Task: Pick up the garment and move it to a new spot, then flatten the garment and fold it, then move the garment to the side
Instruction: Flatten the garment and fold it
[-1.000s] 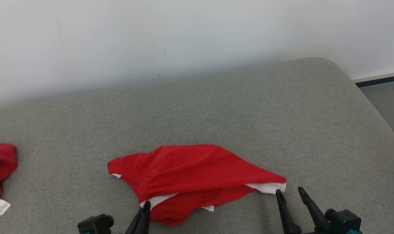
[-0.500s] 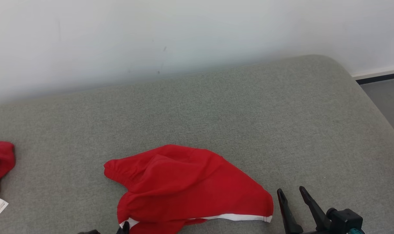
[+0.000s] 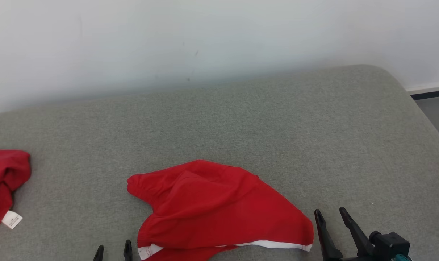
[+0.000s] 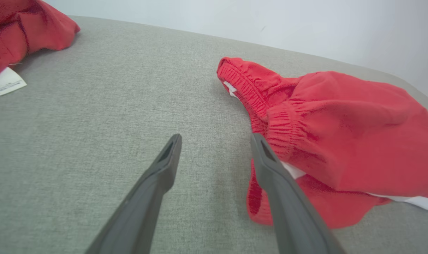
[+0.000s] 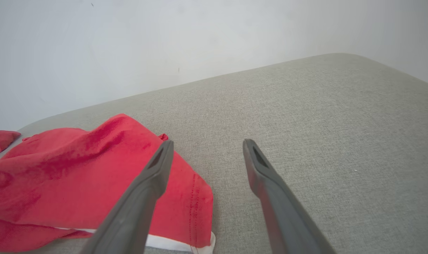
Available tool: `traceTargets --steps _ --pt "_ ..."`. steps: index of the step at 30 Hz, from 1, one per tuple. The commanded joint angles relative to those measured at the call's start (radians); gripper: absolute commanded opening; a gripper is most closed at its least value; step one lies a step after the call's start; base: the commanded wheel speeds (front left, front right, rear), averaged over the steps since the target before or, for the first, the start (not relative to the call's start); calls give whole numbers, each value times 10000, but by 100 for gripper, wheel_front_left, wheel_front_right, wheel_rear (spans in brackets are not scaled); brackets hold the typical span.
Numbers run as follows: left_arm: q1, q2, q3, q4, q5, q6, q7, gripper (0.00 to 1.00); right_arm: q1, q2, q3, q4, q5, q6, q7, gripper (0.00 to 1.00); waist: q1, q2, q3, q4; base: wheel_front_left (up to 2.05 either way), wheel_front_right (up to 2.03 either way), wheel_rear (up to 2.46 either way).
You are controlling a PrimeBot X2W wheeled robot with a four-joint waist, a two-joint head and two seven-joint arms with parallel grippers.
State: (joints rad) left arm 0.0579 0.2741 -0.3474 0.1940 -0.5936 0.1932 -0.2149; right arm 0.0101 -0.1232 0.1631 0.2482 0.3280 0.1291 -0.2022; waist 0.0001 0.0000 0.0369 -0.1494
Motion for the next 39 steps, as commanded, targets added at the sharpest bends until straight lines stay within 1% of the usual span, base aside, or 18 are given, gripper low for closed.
traceTargets --steps 1,4,5,10,12,17,22,25,30,36,37,38,39 --pt "135 75 92 31 195 -119 -235 100 116 -36 -41 -21 -9 31 49 100 -1 0 -79 197 0 0 0" --pt "243 168 339 -132 699 -399 -489 100 154 -31 -118 -56 -19 31 154 100 -1 0 -146 423 0 0 0" --pt "195 102 582 -441 999 -485 -507 100 185 -28 -153 -65 -23 31 165 100 -1 0 -170 514 0 0 0" --pt "706 -524 1767 -1674 2323 -1101 -505 100 320 -4 -333 -112 25 31 487 100 -1 0 -247 894 0 0 0" --pt "936 -860 2236 -1919 2712 -1378 -506 100 345 15 -403 -62 71 31 722 100 -1 0 -270 989 0 0 0" --pt "1387 -1483 3193 -1916 3354 -2048 -507 100 427 80 -630 8 93 31 1259 100 -1 0 -344 1203 0 0 0" --pt "1519 -1841 3782 -1716 3746 -2570 -510 100 489 184 -992 264 165 31 2098 100 -1 0 -406 1318 0 0 0" --pt "1491 -1982 3928 -1640 3929 -2731 -510 100 438 243 -1234 365 155 31 2676 100 -1 0 -418 1374 0 0 0" --pt "1403 -2125 4055 -1508 4036 -2937 -509 100 205 280 -1238 344 290 31 3640 100 -1 0 -374 1418 0 0 0" --pt "1291 -2196 4118 -1407 4149 -3055 -511 100 -37 156 -1142 335 416 31 4144 100 -1 0 -285 1474 0 0 0" --pt "1285 -2204 4133 -1390 4153 -3059 -509 100 -59 155 -1118 357 436 31 4231 75 -1 0 -274 1485 0 0 0" --pt "1285 -2204 4133 -1390 4153 -3059 -509 100 -59 155 -1118 357 436 31 4231 75 -1 0 -274 1485 0 0 0" --pt "1287 -2210 4144 -1376 4155 -3081 -509 100 -73 138 -1097 360 444 31 4255 57 -1 0 -263 1494 0 0 0"
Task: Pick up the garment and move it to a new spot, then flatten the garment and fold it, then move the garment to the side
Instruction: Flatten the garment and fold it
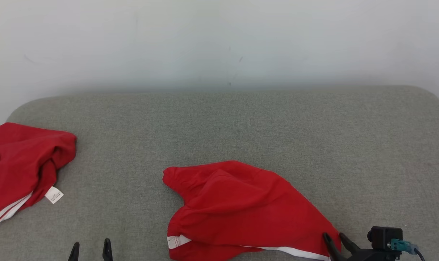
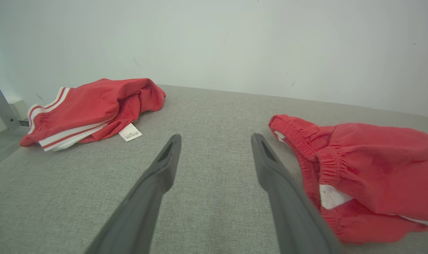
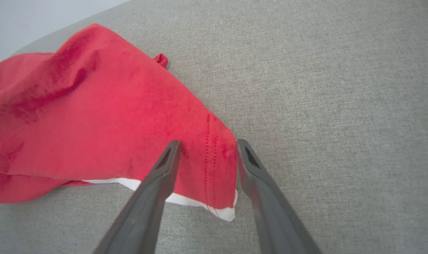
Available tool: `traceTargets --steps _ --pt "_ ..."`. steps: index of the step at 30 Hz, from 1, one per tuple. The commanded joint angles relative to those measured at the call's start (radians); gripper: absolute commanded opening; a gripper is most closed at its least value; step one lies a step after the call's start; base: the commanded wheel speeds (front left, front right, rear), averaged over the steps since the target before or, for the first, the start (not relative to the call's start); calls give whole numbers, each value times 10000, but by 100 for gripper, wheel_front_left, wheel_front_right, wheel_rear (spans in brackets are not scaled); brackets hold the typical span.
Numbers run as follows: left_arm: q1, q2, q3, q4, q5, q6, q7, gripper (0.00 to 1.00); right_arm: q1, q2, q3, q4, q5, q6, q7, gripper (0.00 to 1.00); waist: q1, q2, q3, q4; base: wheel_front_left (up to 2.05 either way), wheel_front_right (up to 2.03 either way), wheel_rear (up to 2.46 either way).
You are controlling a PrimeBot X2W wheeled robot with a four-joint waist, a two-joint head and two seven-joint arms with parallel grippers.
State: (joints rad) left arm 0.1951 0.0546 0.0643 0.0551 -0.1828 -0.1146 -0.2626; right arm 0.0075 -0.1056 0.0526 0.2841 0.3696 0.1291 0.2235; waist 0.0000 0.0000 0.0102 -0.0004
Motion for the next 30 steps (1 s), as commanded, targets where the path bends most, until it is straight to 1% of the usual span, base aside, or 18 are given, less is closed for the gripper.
traceTargets --steps 1,2,3,4,5,6,7,16,17,18,25,30 --pt "-88 -22 33 38 52 -25 -33 100 -64 -54 16 5 51 31 15 48 0 0 14 12 0 0 0" --pt "-101 -29 34 52 58 -42 -34 100 -82 -65 34 5 65 31 22 40 0 0 23 17 0 0 0" --pt "-110 -34 39 69 57 -54 -34 100 -92 -64 55 11 75 31 31 33 0 0 29 19 0 0 0" --pt "-107 -37 41 102 55 -68 -32 100 -97 -60 75 23 90 31 32 20 0 0 34 20 0 0 0" --pt "-107 -39 43 122 51 -81 -34 100 -99 -57 90 35 98 31 33 15 0 0 37 20 0 0 0" --pt "-105 -39 44 131 51 -70 -32 100 -105 -55 105 53 91 31 37 4 0 0 41 20 0 0 0" --pt "-101 -41 41 147 51 -68 -32 100 -112 -55 116 73 90 31 39 0 0 0 47 21 0 0 0" --pt "-52 -47 -12 185 -22 -123 -32 100 -151 -118 168 220 71 31 -23 0 0 0 54 45 0 0 0" --pt "-43 -48 -18 182 -30 -125 -32 100 -148 -125 129 223 30 31 -45 39 0 0 59 49 0 0 0" --pt "-34 -48 -24 184 -41 -128 -32 100 -142 -120 78 229 -1 31 -69 100 0 0 65 50 0 0 0" --pt "-59 -48 9 186 -56 -155 -34 100 -138 -68 -121 340 44 31 -114 100 0 0 167 57 0 0 0" --pt "-166 -49 -7 174 -23 -171 -33 100 -294 -42 34 461 226 31 2 100 0 0 283 79 0 0 0"
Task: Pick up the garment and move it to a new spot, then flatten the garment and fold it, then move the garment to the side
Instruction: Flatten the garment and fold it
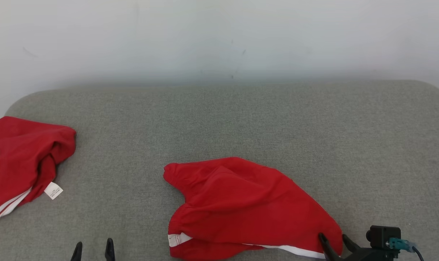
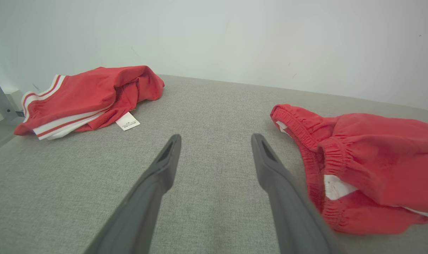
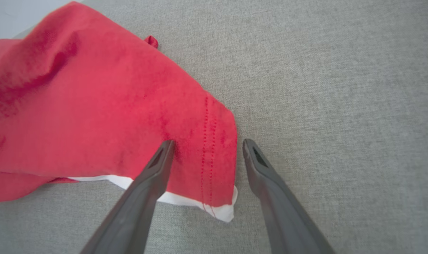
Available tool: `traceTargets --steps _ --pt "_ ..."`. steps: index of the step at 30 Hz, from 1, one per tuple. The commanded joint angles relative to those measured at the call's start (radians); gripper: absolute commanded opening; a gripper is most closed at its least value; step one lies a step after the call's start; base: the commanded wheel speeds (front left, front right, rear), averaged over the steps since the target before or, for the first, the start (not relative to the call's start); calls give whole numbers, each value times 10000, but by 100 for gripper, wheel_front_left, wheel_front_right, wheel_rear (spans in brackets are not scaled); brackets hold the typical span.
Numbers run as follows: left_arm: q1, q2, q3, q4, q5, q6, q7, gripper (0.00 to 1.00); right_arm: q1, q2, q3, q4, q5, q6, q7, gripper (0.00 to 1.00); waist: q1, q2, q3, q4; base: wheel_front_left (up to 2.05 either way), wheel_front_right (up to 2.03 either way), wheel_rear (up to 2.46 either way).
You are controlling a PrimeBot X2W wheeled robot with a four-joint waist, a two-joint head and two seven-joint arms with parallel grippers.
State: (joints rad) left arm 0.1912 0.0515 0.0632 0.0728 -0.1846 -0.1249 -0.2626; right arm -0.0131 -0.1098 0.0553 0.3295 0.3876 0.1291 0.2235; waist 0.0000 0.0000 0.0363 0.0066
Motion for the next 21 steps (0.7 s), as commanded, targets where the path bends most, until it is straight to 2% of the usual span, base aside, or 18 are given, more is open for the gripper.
traceTargets --steps 1,15,16,17,18,19,21 --pt "-134 -18 -5 -2 0 -59 -33 100 -110 -12 39 47 100 31 11 100 0 0 47 19 0 0 0" --pt "-301 -18 1 19 15 -55 -33 100 -536 -142 434 193 188 31 -386 100 0 0 310 181 0 0 0" --pt "-312 -18 2 13 7 -56 -33 100 -551 -150 440 208 174 31 -425 88 0 0 320 187 0 0 0" --pt "-318 -18 6 12 -4 -56 -34 100 -576 -159 433 208 154 31 -497 68 0 0 327 191 0 0 0" --pt "-315 -18 9 10 -18 -56 -33 100 -655 -166 367 181 70 31 -644 36 0 0 340 200 0 0 0" --pt "-307 -18 9 4 -24 -55 -33 100 -690 -156 352 157 37 31 -692 34 0 0 349 204 0 0 0" --pt "-315 -18 1 -2 -42 -46 -33 100 -781 -150 267 104 9 31 -809 0 0 0 371 214 0 0 0"
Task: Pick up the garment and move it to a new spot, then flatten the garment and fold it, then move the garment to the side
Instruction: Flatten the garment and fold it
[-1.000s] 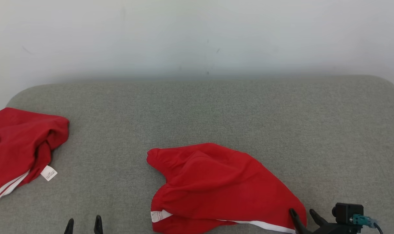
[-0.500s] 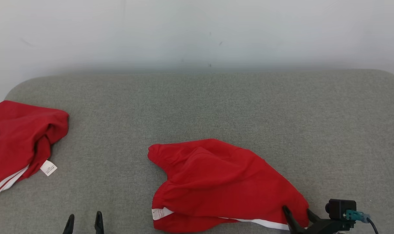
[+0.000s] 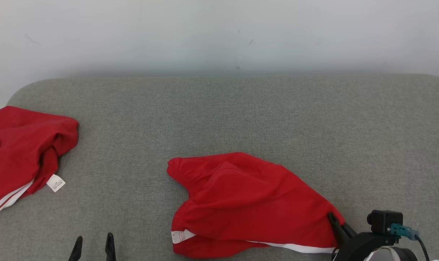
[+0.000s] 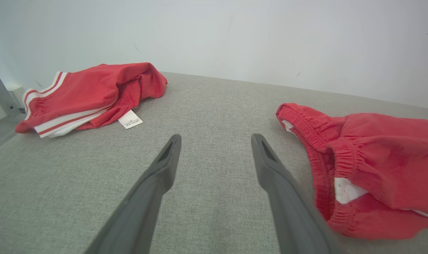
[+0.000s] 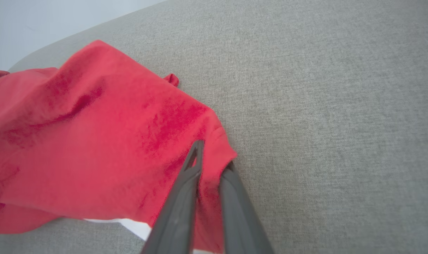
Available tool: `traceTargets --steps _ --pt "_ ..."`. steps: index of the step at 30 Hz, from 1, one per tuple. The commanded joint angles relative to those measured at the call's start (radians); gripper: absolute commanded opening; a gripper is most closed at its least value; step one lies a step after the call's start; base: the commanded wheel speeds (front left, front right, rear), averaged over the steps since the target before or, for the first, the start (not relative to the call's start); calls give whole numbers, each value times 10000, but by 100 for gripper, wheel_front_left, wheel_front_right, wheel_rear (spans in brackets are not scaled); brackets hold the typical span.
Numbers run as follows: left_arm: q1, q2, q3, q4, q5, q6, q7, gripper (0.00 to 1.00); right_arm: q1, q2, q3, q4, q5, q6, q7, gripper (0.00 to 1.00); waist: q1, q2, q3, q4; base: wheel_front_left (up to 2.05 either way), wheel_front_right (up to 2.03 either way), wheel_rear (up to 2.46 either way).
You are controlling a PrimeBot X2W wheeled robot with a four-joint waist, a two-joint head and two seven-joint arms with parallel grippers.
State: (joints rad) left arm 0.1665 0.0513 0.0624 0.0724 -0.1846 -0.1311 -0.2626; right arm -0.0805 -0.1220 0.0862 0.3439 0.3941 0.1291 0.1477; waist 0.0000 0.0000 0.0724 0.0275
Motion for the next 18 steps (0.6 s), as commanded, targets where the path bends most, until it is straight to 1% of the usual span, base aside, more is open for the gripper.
traceTargets --steps 1,4,9,15,18 --pt "-82 -16 1 -8 -52 15 -33 100 -151 -25 -57 -51 -69 31 -71 0 0 0 23 10 0 0 0" --pt "-107 -16 -14 -33 -80 14 -34 100 -429 -88 -195 -101 -85 31 -68 0 0 0 85 7 0 0 0" --pt "-206 -16 -102 -70 -83 13 -33 100 -1297 -172 -486 97 -192 31 255 0 0 0 273 48 0 0 0" --pt "-386 -15 -314 -102 -23 14 -33 100 -2555 -114 -1239 941 -467 31 695 0 0 0 530 348 0 0 0" --pt "-471 -15 -398 -133 -39 13 -33 100 -3065 -159 -1350 1415 -674 31 789 0 0 0 667 553 0 0 0"
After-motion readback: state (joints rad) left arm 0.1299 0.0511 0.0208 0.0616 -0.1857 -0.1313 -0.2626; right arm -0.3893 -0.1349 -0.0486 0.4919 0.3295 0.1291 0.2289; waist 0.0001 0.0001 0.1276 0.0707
